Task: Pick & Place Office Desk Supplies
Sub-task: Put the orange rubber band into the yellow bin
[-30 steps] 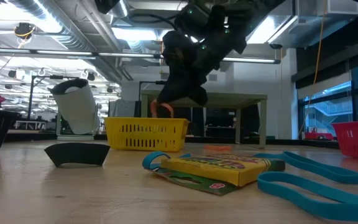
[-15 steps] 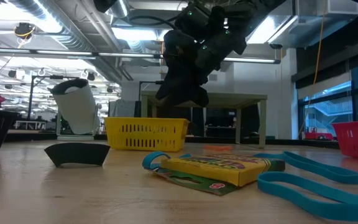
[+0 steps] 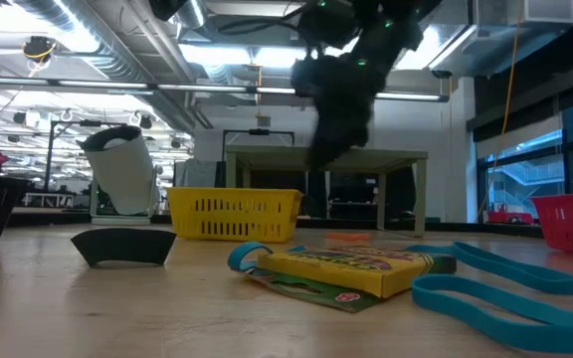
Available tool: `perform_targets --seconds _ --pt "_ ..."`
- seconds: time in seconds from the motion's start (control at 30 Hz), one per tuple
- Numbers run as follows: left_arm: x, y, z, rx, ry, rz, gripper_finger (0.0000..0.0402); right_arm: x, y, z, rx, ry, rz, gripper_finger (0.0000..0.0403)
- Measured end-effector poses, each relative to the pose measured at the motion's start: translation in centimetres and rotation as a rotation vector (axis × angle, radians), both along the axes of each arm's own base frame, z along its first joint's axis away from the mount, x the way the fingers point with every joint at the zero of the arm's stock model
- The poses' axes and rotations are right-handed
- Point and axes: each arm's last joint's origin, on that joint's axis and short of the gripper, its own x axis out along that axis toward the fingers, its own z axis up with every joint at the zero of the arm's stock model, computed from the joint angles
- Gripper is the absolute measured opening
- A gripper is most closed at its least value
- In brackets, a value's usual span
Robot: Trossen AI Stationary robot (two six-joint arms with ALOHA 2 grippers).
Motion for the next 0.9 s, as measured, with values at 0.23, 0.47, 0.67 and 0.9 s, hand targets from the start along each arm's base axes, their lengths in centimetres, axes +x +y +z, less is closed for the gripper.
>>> perform_targets --seconds 0.23,0.47,0.67,0.9 --pt "0.0 0.0 0.0 -0.002 0.001 0.001 0.0104 -1.6 0.5 -2.1 -0.094 0.124 0.089 0.0128" --pt "0.0 0.0 0.0 -0.008 0.003 -0.015 0.0104 -2.5 -0.1 -4.3 -0.115 0.125 0.109 0.0127" --pt "0.0 -0.1 0.0 -0.009 0.003 -0.016 0.0104 -3.0 -0.3 -5.6 -0.165 0.157 0.149 0.0127" --pt "0.0 -0.1 0.0 -0.008 0.005 -0.017 0.0104 -3.1 -0.4 -7.5 -0.17 0.201 0.175 0.0127"
